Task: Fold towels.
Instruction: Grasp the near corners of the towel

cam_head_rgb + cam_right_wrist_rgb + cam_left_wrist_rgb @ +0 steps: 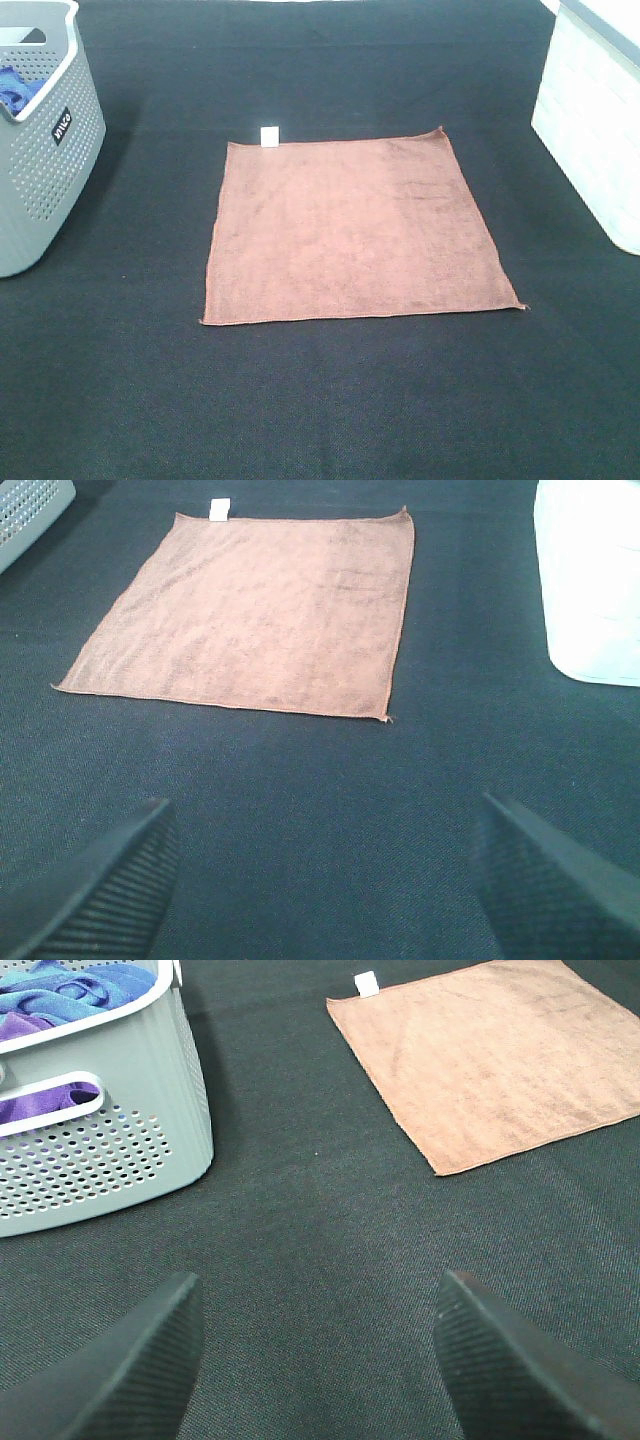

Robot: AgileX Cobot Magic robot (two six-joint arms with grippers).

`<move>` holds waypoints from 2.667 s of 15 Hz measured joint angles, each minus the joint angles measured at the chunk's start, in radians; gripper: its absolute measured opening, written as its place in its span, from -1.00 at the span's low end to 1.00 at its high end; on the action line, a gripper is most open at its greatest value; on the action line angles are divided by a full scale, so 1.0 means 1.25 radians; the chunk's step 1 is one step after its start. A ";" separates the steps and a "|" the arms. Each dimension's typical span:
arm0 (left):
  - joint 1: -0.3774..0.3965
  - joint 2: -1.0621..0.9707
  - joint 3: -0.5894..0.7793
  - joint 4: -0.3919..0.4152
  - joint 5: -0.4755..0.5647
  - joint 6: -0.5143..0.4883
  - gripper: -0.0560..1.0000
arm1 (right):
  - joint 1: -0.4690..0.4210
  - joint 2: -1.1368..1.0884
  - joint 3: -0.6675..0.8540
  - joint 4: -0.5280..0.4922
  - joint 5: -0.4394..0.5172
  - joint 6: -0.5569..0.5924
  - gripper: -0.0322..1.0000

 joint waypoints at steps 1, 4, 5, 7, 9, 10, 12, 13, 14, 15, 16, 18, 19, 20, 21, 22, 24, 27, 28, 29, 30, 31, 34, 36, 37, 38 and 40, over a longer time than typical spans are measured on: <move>0.000 0.000 0.000 0.000 0.000 0.000 0.32 | 0.000 0.000 0.000 0.000 0.000 0.000 0.53; 0.000 0.000 0.000 0.000 0.000 0.000 0.32 | 0.000 0.000 0.000 0.000 0.000 0.000 0.53; 0.000 0.000 0.000 0.000 0.000 0.000 0.32 | 0.000 0.000 0.000 0.000 0.000 0.000 0.53; 0.000 0.000 0.000 0.000 0.000 0.000 0.32 | 0.000 0.000 0.000 0.000 0.000 0.000 0.53; 0.000 0.000 0.000 0.000 0.000 0.000 0.32 | 0.000 0.000 0.000 0.000 0.000 0.000 0.53; 0.000 0.000 0.000 0.000 0.000 0.000 0.32 | 0.000 0.000 0.000 0.000 0.000 0.000 0.53; 0.000 0.000 0.000 0.000 0.000 0.000 0.32 | 0.000 0.000 0.000 0.000 0.000 0.000 0.53; 0.000 0.000 0.000 0.000 0.000 0.000 0.32 | 0.000 0.000 0.000 0.000 0.000 0.000 0.53; 0.000 0.000 0.000 0.000 0.000 0.000 0.32 | 0.000 0.000 0.000 0.000 0.000 0.000 0.53; 0.000 0.000 0.000 0.000 0.000 0.000 0.32 | 0.000 0.000 0.000 0.002 0.000 0.000 0.53; 0.000 0.000 0.000 0.000 0.000 0.000 0.32 | 0.000 0.000 0.000 0.005 0.000 0.000 0.53; 0.000 0.000 0.000 0.000 0.000 0.000 0.32 | 0.000 0.000 0.000 0.005 0.000 0.000 0.53; 0.000 0.000 0.000 0.000 0.000 0.000 0.32 | 0.000 0.000 0.000 0.005 0.000 0.000 0.53; 0.000 0.000 0.000 0.000 0.000 0.000 0.32 | 0.000 0.000 0.000 0.005 0.000 0.000 0.53; 0.000 0.000 0.000 0.000 0.000 0.000 0.32 | 0.000 0.000 0.000 0.005 0.000 0.000 0.53; 0.000 0.000 0.000 0.000 0.000 0.000 0.32 | 0.000 0.000 0.000 0.005 0.000 0.000 0.53; 0.000 0.000 0.000 0.000 0.000 0.000 0.32 | 0.000 0.000 0.000 0.005 0.000 0.000 0.53; 0.000 0.000 0.000 0.000 0.000 0.000 0.32 | 0.000 0.000 0.000 0.006 0.000 0.000 0.53; 0.000 0.000 0.000 0.000 0.000 0.000 0.32 | 0.000 0.000 0.000 0.006 0.000 0.000 0.53; 0.000 0.000 0.000 0.000 0.000 0.000 0.32 | 0.000 0.000 0.000 0.005 0.000 0.004 0.53; 0.000 0.000 0.000 0.000 0.000 0.000 0.32 | 0.000 0.000 0.000 -0.002 -0.002 0.013 0.53; 0.000 0.000 0.000 0.000 0.000 0.000 0.32 | 0.000 0.000 0.000 -0.006 -0.002 0.018 0.53; 0.000 0.000 0.000 0.000 0.000 0.000 0.32 | 0.000 0.000 0.000 -0.009 -0.003 0.029 0.53; 0.000 0.000 0.000 0.000 0.000 0.000 0.32 | 0.000 0.000 0.000 -0.011 -0.003 0.030 0.53; 0.000 0.000 0.000 0.000 0.000 0.000 0.32 | 0.000 0.000 0.000 -0.012 -0.003 0.033 0.53; 0.000 0.000 0.000 0.000 0.000 0.000 0.32 | 0.000 0.000 0.000 -0.014 -0.003 0.034 0.53; 0.000 0.000 0.000 0.000 0.000 0.000 0.32 | 0.000 0.000 0.000 -0.017 -0.003 0.034 0.53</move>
